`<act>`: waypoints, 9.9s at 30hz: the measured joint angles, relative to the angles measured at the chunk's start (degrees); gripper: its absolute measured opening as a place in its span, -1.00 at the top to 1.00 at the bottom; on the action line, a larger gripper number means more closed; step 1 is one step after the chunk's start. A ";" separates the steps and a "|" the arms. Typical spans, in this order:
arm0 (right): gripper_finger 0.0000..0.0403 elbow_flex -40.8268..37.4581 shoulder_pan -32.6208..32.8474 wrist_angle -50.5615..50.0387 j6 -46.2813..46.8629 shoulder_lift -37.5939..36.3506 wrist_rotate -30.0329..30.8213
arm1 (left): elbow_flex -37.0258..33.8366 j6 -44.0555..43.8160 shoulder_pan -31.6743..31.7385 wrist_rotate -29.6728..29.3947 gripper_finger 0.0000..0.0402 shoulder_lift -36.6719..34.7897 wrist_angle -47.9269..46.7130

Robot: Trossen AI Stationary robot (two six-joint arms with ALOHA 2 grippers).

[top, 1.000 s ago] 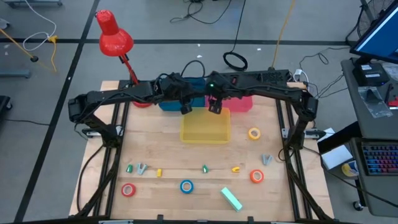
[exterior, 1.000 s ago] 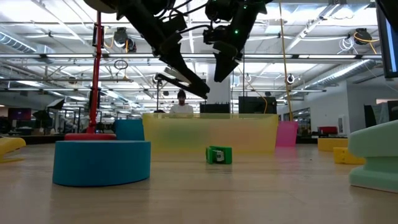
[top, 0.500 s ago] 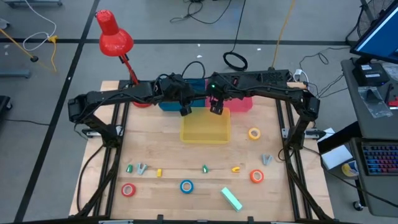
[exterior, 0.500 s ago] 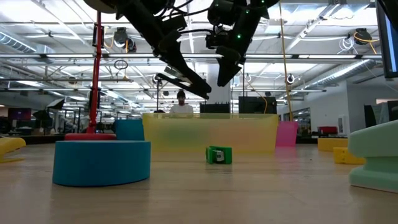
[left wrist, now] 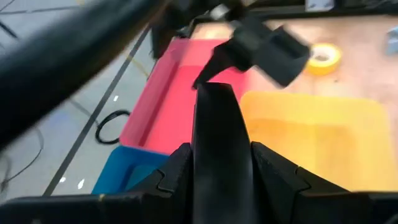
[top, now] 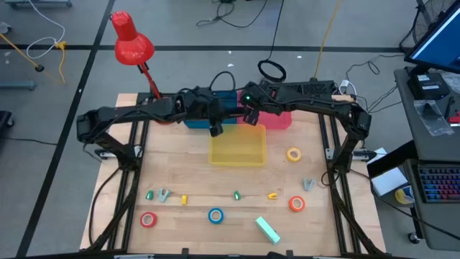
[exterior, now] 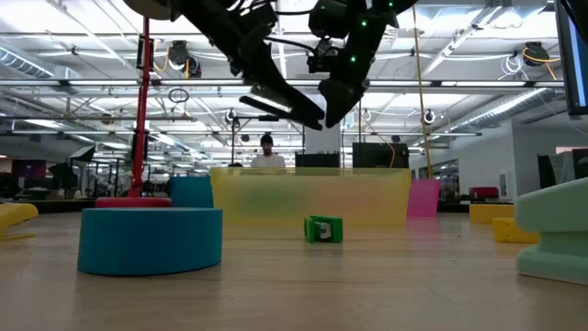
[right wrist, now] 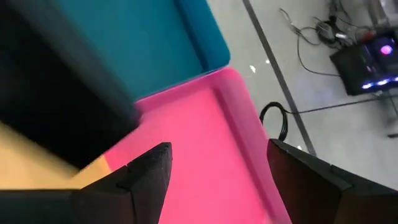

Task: Pick and place Stapler, Stapler remover, tape
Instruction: Put the black stapler into the blue bin, then put the light green stapler into the blue bin

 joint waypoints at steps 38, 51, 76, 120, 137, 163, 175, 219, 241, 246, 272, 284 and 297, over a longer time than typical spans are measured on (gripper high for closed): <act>-0.26 -0.28 -2.61 2.55 -6.10 -0.74 1.75 | 0.15 -18.94 1.16 35.12 0.34 -1.11 8.87; -0.26 -11.59 -6.69 1.76 -4.21 -11.25 0.51 | 0.20 -11.74 5.15 12.29 0.34 -3.65 -4.49; -0.26 -39.28 -6.48 23.38 7.69 -42.64 -6.12 | 0.09 3.73 19.12 11.23 0.34 7.78 -2.61; -0.26 -39.28 -6.43 23.82 8.34 -42.56 -6.12 | -17.42 8.72 26.85 21.49 0.34 15.23 27.71; -0.26 -39.28 -6.43 23.78 8.68 -42.53 -6.14 | -17.33 13.97 29.03 22.87 0.25 17.75 31.07; -0.26 -39.28 -6.43 24.32 3.56 -42.53 -6.16 | -17.21 -3.27 11.06 16.05 0.11 -7.73 10.47; -0.26 -39.28 -6.43 32.73 -3.47 -42.53 -6.18 | -17.22 -21.17 -8.39 5.45 0.13 -17.93 -16.43; -0.26 -8.14 40.19 23.85 16.31 -18.92 10.31 | -46.86 -28.22 -17.39 -2.26 0.13 -61.90 -8.84; -0.02 4.55 48.77 -16.97 82.56 -1.78 -46.69 | -52.04 -30.53 -17.39 -3.35 0.13 -69.70 -8.79; -0.01 4.55 52.93 -13.41 86.88 -0.42 -45.67 | -52.04 -30.58 -17.39 -3.33 0.13 -69.70 -8.84; -0.10 4.50 60.16 -9.37 86.73 0.74 -26.66 | -52.02 -31.26 -17.39 -4.32 0.13 -69.70 -9.08; -0.17 -6.60 63.59 3.38 98.50 0.69 -29.16 | -52.02 -30.99 -17.39 -4.84 0.13 -69.70 -9.36; -0.18 -13.55 62.94 8.75 110.03 0.37 -34.33 | -52.00 -30.91 -17.39 -4.84 0.13 -69.70 -9.45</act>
